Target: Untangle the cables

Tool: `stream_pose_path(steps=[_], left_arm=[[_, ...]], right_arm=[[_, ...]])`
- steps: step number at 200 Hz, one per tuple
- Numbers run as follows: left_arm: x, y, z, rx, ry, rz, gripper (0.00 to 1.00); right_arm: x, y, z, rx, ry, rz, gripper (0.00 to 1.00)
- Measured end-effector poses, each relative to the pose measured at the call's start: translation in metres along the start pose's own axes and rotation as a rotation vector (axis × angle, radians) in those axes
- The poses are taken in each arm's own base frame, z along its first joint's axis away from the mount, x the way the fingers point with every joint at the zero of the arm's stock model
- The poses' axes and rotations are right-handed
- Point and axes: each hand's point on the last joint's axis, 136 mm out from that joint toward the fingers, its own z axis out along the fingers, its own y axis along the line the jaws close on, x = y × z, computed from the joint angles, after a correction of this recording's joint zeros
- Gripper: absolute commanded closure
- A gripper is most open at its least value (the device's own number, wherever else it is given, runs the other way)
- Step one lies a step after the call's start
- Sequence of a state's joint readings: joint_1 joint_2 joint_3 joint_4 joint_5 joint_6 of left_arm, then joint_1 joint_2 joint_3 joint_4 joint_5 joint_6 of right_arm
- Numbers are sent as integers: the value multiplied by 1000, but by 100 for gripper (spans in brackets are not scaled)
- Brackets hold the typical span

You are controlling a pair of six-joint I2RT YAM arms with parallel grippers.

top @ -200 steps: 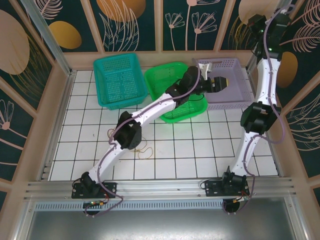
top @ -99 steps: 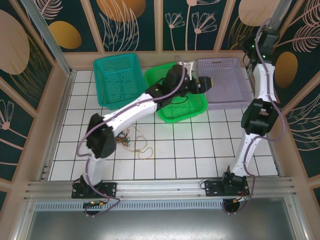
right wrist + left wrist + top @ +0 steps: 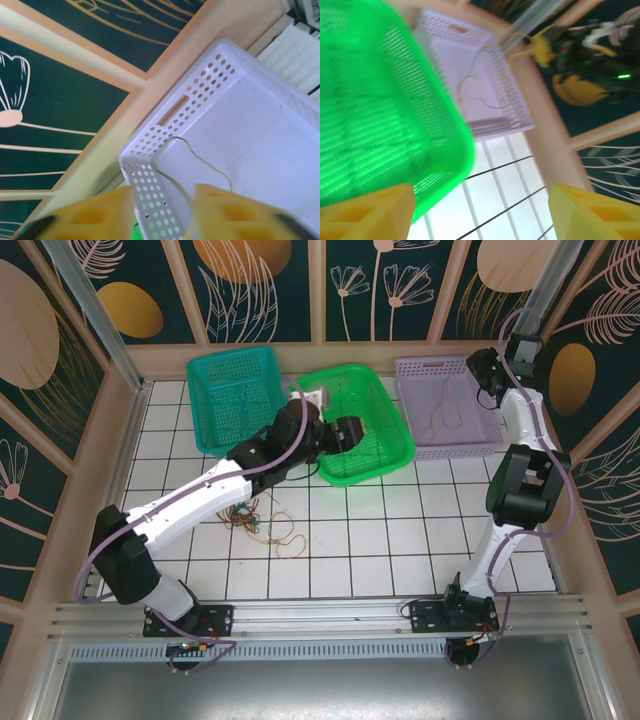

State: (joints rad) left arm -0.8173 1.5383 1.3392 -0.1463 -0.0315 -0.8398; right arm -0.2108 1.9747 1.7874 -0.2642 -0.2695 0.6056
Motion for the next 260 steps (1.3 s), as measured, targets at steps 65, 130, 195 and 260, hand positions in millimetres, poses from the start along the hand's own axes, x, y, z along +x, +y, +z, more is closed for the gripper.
stream_pose_path(steps=[65, 130, 195, 260], left_arm=[[-8, 156, -92, -420, -79, -292, 27], [79, 265, -149, -687, 18, -526, 26], [124, 316, -149, -771, 106, -677, 27], [118, 333, -126, -753, 95, -719, 35]], right_arm=[[22, 72, -60, 46, -114, -168, 35], [402, 172, -223, -632, 472, -720, 31], [609, 80, -273, -704, 863, -1266, 22], [651, 123, -226, -649, 652, -1508, 30]])
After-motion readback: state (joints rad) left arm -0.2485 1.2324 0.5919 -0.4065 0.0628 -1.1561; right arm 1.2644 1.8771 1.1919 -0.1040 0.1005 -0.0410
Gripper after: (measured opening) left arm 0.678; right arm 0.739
